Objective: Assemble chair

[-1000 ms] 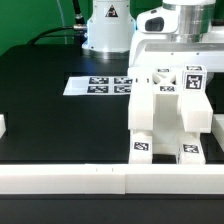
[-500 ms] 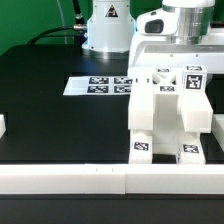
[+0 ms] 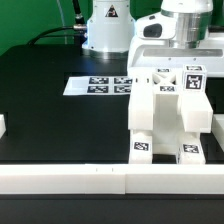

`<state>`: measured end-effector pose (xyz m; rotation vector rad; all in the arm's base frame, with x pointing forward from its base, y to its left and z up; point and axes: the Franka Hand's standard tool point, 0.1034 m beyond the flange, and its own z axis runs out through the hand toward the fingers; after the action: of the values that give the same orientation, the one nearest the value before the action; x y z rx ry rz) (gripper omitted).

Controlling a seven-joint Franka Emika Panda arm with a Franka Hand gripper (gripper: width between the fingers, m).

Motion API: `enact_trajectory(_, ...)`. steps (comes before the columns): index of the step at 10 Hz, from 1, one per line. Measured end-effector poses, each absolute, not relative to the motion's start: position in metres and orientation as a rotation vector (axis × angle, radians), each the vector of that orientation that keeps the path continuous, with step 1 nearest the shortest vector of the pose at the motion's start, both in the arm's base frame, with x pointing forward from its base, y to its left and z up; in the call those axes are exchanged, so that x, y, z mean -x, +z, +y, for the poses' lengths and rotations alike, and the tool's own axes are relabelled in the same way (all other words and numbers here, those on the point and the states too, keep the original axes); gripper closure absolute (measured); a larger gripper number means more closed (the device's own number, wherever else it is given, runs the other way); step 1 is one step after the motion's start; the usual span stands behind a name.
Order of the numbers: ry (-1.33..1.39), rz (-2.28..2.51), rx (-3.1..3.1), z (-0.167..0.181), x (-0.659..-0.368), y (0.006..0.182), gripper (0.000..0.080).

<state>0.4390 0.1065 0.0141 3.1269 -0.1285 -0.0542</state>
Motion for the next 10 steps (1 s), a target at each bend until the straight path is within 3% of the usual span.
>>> enact_trajectory(1,-0.054,-0.128,-3.127,0.1065,-0.4392,0.0142,0.0514)
enact_trajectory(10,-0.052,-0.132,-3.133,0.108,-0.4433,0.021,0.0512)
